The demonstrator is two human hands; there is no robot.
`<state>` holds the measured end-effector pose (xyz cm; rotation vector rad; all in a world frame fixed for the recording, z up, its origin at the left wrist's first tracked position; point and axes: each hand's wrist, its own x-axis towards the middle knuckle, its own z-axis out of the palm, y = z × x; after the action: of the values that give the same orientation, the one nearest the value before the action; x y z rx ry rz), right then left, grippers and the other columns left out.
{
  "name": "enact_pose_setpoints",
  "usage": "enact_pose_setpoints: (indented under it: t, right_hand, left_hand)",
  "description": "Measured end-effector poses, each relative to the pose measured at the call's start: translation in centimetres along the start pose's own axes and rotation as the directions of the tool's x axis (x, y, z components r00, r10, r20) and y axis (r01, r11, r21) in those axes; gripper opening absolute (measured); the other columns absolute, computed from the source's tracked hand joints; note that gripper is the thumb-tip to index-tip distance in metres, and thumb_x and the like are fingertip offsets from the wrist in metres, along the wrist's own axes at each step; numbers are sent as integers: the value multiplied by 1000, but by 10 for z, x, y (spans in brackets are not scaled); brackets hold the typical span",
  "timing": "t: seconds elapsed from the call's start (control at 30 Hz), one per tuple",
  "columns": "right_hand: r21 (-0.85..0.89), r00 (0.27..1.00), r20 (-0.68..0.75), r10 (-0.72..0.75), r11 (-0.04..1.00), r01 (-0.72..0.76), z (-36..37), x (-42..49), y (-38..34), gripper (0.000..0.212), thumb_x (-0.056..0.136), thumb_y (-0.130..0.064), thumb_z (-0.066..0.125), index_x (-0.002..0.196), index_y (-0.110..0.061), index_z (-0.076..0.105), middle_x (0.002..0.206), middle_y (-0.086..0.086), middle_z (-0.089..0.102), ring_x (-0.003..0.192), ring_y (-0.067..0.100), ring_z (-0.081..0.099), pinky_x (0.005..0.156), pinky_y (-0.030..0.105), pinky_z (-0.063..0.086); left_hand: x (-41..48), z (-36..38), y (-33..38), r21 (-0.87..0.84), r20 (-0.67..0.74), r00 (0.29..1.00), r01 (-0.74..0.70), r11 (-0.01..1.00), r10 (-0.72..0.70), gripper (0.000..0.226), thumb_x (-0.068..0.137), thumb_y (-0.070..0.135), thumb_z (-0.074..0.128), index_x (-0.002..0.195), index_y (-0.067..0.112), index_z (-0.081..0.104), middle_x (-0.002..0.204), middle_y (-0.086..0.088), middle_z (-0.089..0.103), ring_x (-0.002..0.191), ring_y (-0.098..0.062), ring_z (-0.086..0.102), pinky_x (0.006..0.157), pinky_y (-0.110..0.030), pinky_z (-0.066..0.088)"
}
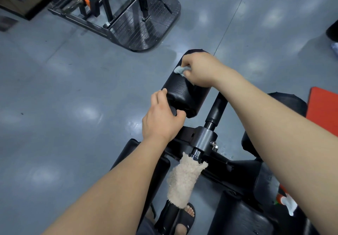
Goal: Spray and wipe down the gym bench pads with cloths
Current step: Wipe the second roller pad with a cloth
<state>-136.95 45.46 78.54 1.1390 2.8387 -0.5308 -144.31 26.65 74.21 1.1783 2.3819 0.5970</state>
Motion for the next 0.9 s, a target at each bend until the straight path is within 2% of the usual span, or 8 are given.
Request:
enact_pose_setpoints:
  t: [0.13, 0.23, 0.33, 0.53, 0.7, 0.77, 0.83, 0.9]
  right_hand:
    - [61, 995, 39, -90, 994, 87, 11, -26, -20, 19, 93, -23, 58, 109, -15, 63, 101, 2, 65, 95, 25, 57, 75, 35, 44]
    - [98, 988, 43, -152, 984, 147, 19, -39, -30, 11, 92, -20, 58, 102, -16, 59, 96, -1, 60, 91, 21, 52, 72, 33, 39]
    - [129, 985, 58, -162, 980, 153, 20, -43, -33, 3, 92, -18, 55, 92, -19, 52, 93, 1, 58, 88, 22, 52, 69, 35, 41]
    - [72, 1000, -2, -8, 997, 8, 4, -8, -23, 5, 94, -19, 55, 97, -16, 55, 97, 6, 55, 98, 28, 54, 69, 31, 32]
    - [55, 991, -42, 127, 991, -125, -11, 24, 1, 22, 97, -17, 55, 116, -9, 63, 119, 17, 62, 112, 35, 55, 73, 30, 32]
    - [41, 983, -58, 174, 984, -172, -12, 35, 5, 24, 98, -15, 52, 119, -9, 60, 126, 21, 56, 107, 39, 55, 75, 31, 33]
    - [47, 970, -45, 240, 970, -237, -13, 43, 7, 26, 100, -16, 49, 123, -10, 56, 133, 22, 46, 93, 38, 52, 78, 32, 36]
    - [68, 954, -39, 298, 953, -295, -13, 49, 11, 27, 101, -16, 46, 127, -10, 53, 139, 23, 40, 92, 37, 51, 81, 33, 38]
  left_hand:
    - [1, 0, 1, 21, 4, 1000, 21, 1000, -21, 71, 87, 43, 57, 149, 25, 28, 153, 12, 30, 108, -24, 59, 79, -35, 37]
    - [1, -2, 1, 14, 8, 999, 33, 999, -33, 67, 87, 44, 58, 146, 26, 31, 148, 10, 34, 102, -26, 59, 77, -35, 37]
    - [1, -1, 1, 4, 5, 1000, 27, 1000, -27, 59, 87, 44, 58, 139, 27, 35, 142, 10, 37, 91, -23, 55, 75, -35, 37]
    - [1, 1, -1, 21, 7, 1000, 4, 1000, -4, 65, 87, 42, 57, 145, 28, 32, 150, 13, 30, 89, -20, 53, 75, -33, 37]
    - [0, 1, -3, -9, -13, 1000, -24, 1000, 24, 61, 87, 40, 57, 143, 32, 36, 142, 18, 30, 84, -19, 54, 75, -32, 38]
    - [0, 1, -4, -13, -17, 1000, -21, 1000, 21, 61, 87, 39, 57, 143, 33, 36, 141, 18, 30, 84, -18, 52, 76, -31, 36]
    - [0, 0, -4, -17, -21, 1000, -15, 1000, 15, 61, 87, 39, 58, 144, 33, 35, 142, 18, 30, 84, -15, 48, 76, -31, 36]
    - [-1, 0, -3, -22, -25, 1000, -17, 1000, 17, 62, 88, 39, 57, 145, 32, 35, 144, 20, 30, 87, -13, 48, 77, -31, 35]
